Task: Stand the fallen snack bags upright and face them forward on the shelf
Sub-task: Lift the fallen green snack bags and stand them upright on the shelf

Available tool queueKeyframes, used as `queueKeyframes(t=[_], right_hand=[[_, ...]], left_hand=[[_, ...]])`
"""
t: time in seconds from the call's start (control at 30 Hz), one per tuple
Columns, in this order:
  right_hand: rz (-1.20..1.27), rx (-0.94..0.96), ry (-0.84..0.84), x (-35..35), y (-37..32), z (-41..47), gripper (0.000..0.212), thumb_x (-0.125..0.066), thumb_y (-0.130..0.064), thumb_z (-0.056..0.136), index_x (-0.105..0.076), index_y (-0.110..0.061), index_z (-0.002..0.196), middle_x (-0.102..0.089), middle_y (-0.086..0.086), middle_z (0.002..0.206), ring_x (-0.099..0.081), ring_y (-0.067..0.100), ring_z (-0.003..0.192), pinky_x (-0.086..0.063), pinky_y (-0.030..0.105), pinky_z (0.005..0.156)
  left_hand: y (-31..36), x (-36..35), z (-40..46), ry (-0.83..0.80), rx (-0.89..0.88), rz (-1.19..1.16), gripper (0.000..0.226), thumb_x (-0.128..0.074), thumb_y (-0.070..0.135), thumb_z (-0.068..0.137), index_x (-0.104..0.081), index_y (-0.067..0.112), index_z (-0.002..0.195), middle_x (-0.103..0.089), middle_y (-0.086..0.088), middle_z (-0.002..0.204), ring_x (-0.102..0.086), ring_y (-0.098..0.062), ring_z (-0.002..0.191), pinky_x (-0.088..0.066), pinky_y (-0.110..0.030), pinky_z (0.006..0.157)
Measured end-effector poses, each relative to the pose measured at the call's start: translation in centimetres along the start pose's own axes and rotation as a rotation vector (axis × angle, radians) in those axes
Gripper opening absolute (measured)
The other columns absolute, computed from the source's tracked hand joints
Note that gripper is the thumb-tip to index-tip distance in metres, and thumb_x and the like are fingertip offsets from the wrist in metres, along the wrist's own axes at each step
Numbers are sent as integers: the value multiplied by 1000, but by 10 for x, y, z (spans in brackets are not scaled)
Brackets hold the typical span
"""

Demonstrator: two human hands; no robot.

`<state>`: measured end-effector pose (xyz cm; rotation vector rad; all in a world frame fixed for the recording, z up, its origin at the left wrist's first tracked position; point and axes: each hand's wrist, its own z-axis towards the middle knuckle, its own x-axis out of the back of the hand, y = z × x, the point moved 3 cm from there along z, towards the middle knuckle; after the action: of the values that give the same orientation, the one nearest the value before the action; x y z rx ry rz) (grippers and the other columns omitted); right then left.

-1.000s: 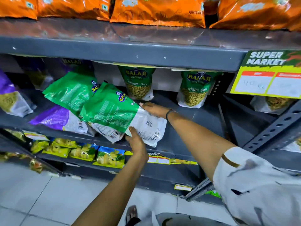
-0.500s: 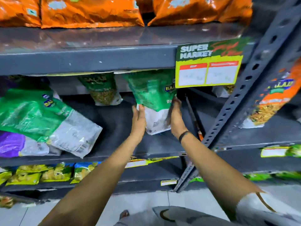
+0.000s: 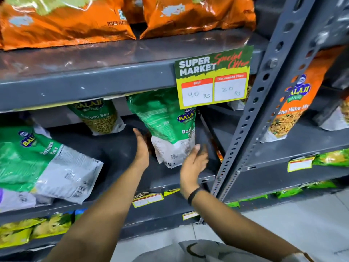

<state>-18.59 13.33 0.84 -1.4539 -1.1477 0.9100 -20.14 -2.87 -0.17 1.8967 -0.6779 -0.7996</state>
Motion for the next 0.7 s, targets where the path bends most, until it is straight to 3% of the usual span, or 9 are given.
queueKeyframes(t=[0.1, 0.2, 0.27, 0.33, 0.37, 0.47, 0.53, 0.6, 0.7], right_hand=[[28, -55, -153, -12, 13, -27, 55, -35, -36, 100, -27, -10, 148, -30, 19, 151, -25, 29, 142, -20, 38, 117], [29, -22, -227, -20, 10, -23, 56, -33, -37, 100, -21, -14, 150, -23, 14, 156, -17, 23, 146, -16, 36, 120], [16, -31, -231, -22, 4, -8, 55, -31, -36, 101, -22, -13, 150, -24, 15, 156, -18, 25, 146, -15, 36, 121], [33, -50, -264, -23, -1, 12, 52, -29, -34, 102, -28, -10, 148, -29, 12, 157, -23, 25, 146, -17, 38, 122], [80, -86, -294, -24, -5, 21, 51, -28, -35, 102, -33, -9, 146, -33, 11, 155, -29, 24, 144, -20, 38, 121], [131, -178, -421, -23, -13, 42, 50, -28, -45, 100, -52, -10, 128, -54, 9, 139, -51, 21, 125, -38, 34, 110], [88, -197, -474, -21, -18, 46, 48, -26, -49, 99, -57, -16, 116, -60, 7, 127, -57, 21, 114, -44, 34, 103], [117, -207, -416, -17, -16, 44, 52, -29, -48, 98, -52, -11, 126, -54, 8, 139, -52, 24, 125, -38, 40, 112], [134, -232, -156, -4, -6, 26, 56, -32, -46, 98, -37, -13, 144, -36, 13, 152, -36, 30, 139, -26, 44, 119]], left_hand=[[6, -17, -4, -145, 17, -91, 74, -7, 67, 87, -55, 19, 116, -57, -3, 121, -61, -18, 103, -49, -31, 89], [-2, -23, -13, -151, 37, -69, 66, -15, 64, 90, -63, 20, 96, -64, -5, 108, -70, -9, 78, -56, -23, 65], [-12, -23, -23, -160, 45, -84, 64, -16, 64, 90, -64, 22, 98, -66, -2, 108, -70, -9, 83, -55, -25, 77], [-27, -23, -36, -172, 40, -53, 62, -13, 63, 91, -57, 26, 115, -60, 1, 124, -62, -12, 105, -44, -31, 99], [-37, -21, -44, -157, 24, -22, 60, -13, 62, 91, -52, 29, 122, -57, 4, 130, -58, -11, 111, -40, -32, 104], [-56, -14, -63, -135, -15, 51, 61, -14, 61, 91, -43, 30, 134, -51, 8, 136, -51, -8, 119, -36, -31, 102], [-56, -11, -64, -116, -38, 92, 61, -14, 60, 92, -43, 28, 134, -50, 7, 136, -48, -12, 124, -34, -33, 102], [-46, -8, -56, -36, -58, 134, 59, -14, 57, 93, -44, 25, 132, -50, 1, 136, -47, -16, 125, -33, -35, 102], [-20, -5, -31, 72, -93, 121, 61, -19, 55, 94, -36, 19, 140, -43, -5, 146, -42, -19, 132, -30, -37, 112]])
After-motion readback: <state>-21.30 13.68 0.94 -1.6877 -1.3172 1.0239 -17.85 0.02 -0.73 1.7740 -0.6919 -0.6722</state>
